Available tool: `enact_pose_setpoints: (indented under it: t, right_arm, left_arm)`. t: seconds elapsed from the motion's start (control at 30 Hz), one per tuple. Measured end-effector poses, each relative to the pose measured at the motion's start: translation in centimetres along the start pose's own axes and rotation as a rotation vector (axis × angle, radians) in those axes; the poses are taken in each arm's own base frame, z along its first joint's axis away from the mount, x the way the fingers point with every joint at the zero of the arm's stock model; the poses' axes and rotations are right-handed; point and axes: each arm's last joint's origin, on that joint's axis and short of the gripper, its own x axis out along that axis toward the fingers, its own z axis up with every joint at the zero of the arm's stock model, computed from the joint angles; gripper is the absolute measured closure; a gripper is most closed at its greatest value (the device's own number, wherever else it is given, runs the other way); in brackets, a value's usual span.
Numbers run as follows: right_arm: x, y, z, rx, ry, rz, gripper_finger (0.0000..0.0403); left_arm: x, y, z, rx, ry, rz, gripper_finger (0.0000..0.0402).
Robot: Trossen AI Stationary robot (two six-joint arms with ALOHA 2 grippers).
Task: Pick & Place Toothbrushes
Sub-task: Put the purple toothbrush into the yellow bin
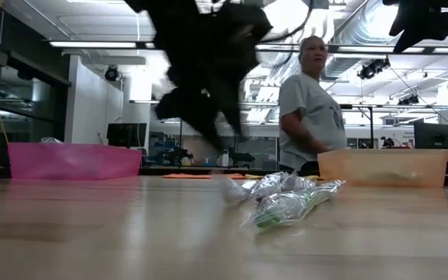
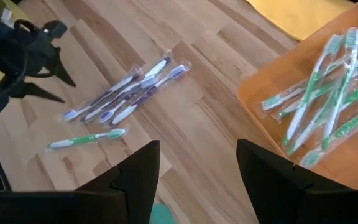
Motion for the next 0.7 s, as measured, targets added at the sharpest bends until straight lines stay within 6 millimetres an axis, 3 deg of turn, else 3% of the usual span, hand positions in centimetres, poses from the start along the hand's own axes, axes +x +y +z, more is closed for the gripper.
enact_pose_setpoints:
  t: [0.27,0.7]
  right_arm:
    - [0.0,0.0,0.0,0.0,0.001,-0.001,0.0196]
    - [0.0,0.0,0.0,0.0,0.002,-0.002,0.0196]
  left_arm:
    - [1.7,-1.3,-1.3,-0.011,0.017,-0.041,0.0232]
    - [3.4,-1.1,-2.3,-0.011,0.056,-0.011,0.0232]
